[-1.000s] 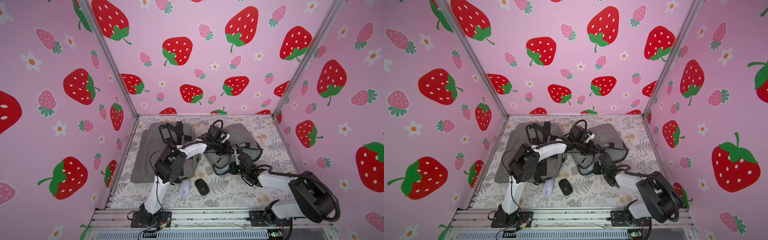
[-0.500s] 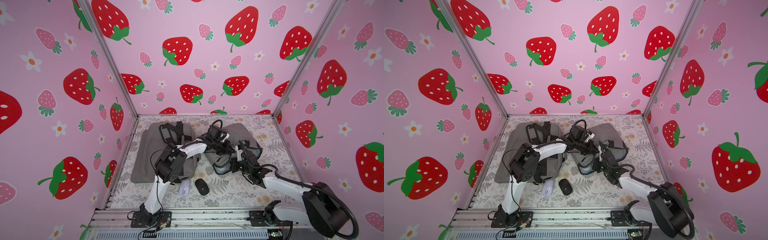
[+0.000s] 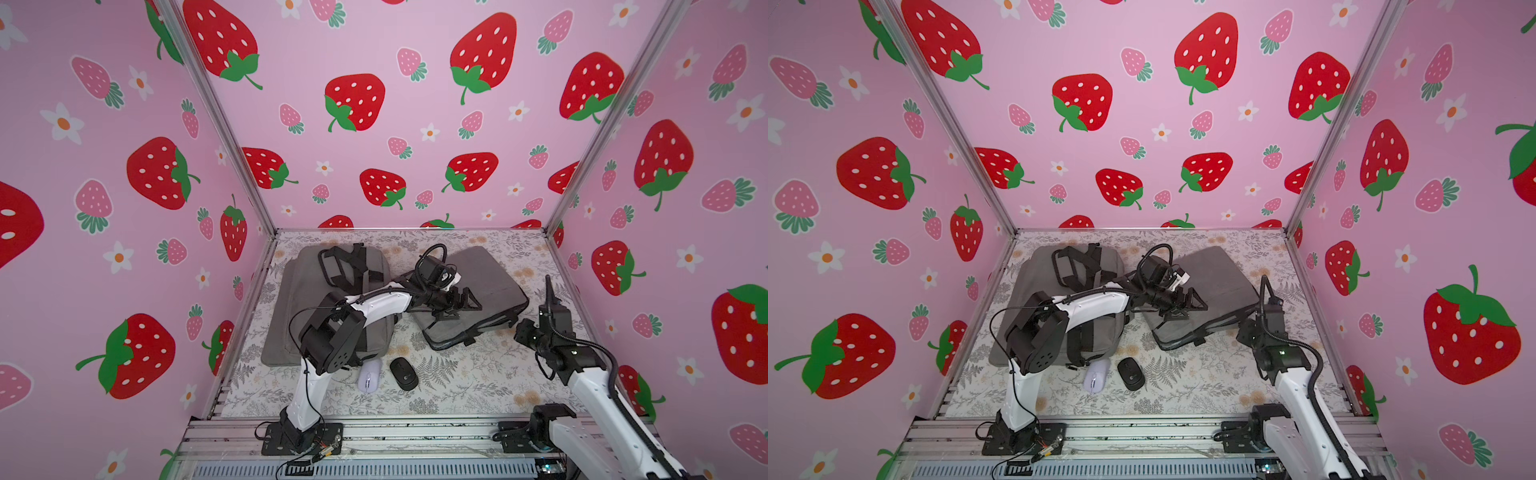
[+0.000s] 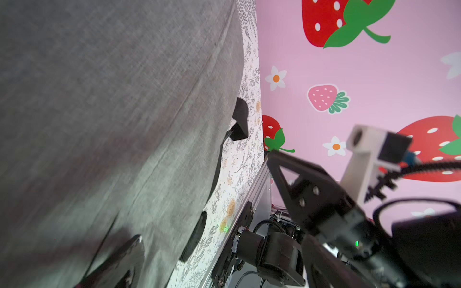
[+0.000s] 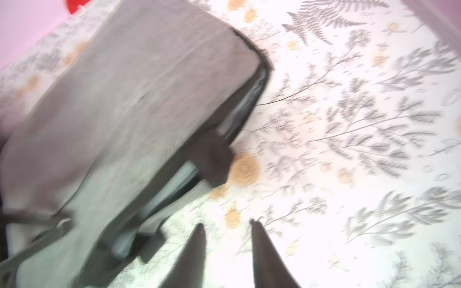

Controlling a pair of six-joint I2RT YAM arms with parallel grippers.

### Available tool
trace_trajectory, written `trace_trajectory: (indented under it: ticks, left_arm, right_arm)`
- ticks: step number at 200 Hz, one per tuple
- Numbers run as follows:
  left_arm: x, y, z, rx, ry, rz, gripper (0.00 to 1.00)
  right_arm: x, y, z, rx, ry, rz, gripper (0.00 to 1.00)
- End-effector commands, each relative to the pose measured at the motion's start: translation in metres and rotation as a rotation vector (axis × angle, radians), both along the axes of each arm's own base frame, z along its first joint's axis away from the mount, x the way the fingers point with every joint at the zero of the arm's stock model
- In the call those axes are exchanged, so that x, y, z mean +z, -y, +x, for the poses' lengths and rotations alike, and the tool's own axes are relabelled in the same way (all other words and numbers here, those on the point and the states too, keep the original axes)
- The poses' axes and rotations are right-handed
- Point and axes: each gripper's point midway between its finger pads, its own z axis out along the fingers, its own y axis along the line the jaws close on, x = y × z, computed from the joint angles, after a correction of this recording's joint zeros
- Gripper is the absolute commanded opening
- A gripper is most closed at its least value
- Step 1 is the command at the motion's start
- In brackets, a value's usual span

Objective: Put the mouse into the laptop bag
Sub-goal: Close the zippered laptop bag at the center of the board, then adjust the zippered laptop bag at the center of the board.

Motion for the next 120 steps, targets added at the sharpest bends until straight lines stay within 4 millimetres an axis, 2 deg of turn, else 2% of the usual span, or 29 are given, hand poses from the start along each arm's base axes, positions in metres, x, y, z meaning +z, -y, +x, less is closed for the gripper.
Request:
trace_trajectory:
  ticks: [1, 28, 59, 85, 103, 120]
  left_arm:
    - [0.000, -0.014, -0.019, -0.006, 0.036, 0.095, 0.99]
    - [-0.023, -0.041, -0.038, 0.016, 0.003, 0.227, 0.99]
    - [-0.053, -0.071, -0.058, 0.048, -0.068, 0.342, 0.99]
    - [-0.070, -0.078, -0.068, 0.048, -0.106, 0.375, 0.99]
    - [-0.076, -0.076, -0.068, 0.045, -0.114, 0.377, 0.99]
    - [-0.080, -0.072, -0.067, 0.045, -0.127, 0.369, 0.99]
  right_arm:
    - [-0.008, 0.001, 0.018, 0.016, -0.060, 0.110, 0.53]
    - [-0.016, 0.018, 0.048, -0.033, -0.065, 0.138, 0.64]
    - [-0.015, 0.033, 0.083, -0.059, -0.050, 0.136, 0.66]
    - [-0.013, 0.044, 0.109, -0.054, -0.045, 0.099, 0.66]
    - [-0.017, 0.053, 0.125, -0.058, -0.050, 0.077, 0.67]
    - [-0.025, 0.053, 0.144, -0.020, -0.065, 0.092, 0.67]
